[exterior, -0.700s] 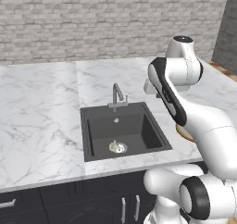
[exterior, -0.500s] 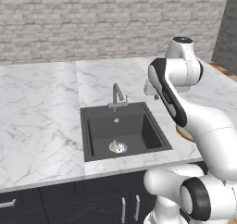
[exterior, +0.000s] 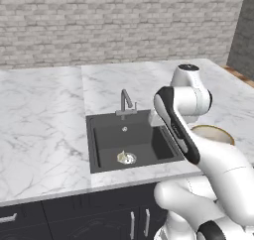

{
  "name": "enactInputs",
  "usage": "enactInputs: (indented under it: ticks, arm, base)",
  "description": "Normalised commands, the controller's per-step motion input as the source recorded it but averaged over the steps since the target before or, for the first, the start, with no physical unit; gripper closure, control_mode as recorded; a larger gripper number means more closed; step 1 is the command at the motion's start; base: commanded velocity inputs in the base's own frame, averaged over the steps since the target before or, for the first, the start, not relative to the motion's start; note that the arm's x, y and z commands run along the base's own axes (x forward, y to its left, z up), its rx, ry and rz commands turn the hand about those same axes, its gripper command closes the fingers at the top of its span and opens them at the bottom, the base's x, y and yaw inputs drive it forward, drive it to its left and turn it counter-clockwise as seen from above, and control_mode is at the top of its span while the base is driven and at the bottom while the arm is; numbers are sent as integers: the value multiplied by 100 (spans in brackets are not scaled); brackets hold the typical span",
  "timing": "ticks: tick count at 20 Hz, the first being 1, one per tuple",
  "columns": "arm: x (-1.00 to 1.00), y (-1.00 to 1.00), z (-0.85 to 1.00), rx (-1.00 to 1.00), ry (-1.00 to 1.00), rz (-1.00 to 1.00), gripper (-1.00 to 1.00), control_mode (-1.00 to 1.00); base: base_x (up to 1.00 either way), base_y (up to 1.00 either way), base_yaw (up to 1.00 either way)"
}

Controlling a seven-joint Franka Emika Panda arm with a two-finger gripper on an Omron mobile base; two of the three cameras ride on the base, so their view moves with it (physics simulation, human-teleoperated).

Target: Pick the garlic from the sink and place it in the bowl. Then pick the bowl and place it in the microwave. Then close the microwave door and press the start button.

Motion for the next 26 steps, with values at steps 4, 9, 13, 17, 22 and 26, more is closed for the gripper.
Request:
enactInputs:
  ticks: [4, 9, 13, 17, 22, 26]
  arm:
    - [-2, 7, -98, 8, -2, 26, -100, -100]
    - [35, 20, -75, 6, -9, 34, -100, -100]
    - [53, 29, -62, 0, -1, 32, -100, -100]
    - [71, 55, -44, 1, 0, 23, -100, -100]
    - [54, 27, -43, 0, 0, 5, -100, -100]
    - [26, 0, -53, 0, 0, -1, -100, -100]
  base:
    - [0, 0, 0]
    - [0, 0, 0]
    - [0, 0, 0]
    - [0, 0, 0]
    - [0, 0, 0]
    - [0, 0, 0]
